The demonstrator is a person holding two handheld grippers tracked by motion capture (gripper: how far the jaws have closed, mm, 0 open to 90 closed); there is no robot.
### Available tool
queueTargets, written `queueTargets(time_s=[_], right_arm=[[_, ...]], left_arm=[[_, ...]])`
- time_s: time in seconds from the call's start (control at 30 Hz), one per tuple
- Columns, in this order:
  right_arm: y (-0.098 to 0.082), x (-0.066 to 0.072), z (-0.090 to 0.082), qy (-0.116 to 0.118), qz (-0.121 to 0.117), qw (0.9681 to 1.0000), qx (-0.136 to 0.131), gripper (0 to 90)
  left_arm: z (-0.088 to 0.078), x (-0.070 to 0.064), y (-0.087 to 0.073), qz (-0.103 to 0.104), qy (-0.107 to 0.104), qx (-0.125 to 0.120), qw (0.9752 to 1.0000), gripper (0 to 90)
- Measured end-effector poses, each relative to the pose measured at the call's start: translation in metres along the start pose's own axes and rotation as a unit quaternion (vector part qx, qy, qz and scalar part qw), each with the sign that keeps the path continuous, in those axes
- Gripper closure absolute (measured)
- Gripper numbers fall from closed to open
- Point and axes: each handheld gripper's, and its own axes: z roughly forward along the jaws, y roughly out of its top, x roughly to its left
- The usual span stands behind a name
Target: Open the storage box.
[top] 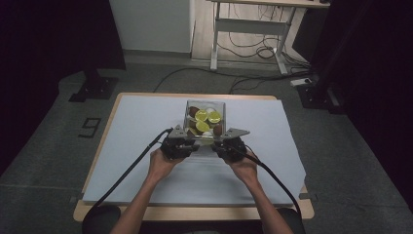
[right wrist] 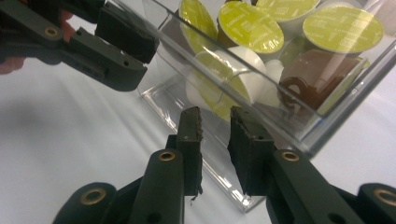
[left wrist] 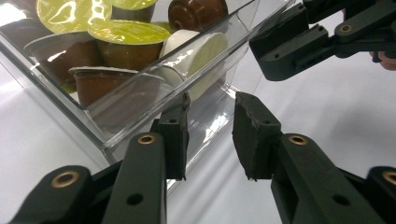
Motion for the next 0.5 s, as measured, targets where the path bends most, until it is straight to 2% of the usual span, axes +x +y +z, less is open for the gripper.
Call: queueTargets(time_s=[0.3,0.5], right_arm=[[0.0019,0.0020,0.0097,0.008,0.016,0.9998,-0.012,76.7],[0.0020,0.0027,0.0117,0.004,0.017,0.9997,-0.014,78.4]], left_arm=[[0.0033,0.0014,0.0004,-0.003,-0.001,-0.003,1.0000,69.2],[0.0051,0.0026,-0.0001,-0.005,-0.001,-0.007,1.0000,71.8]])
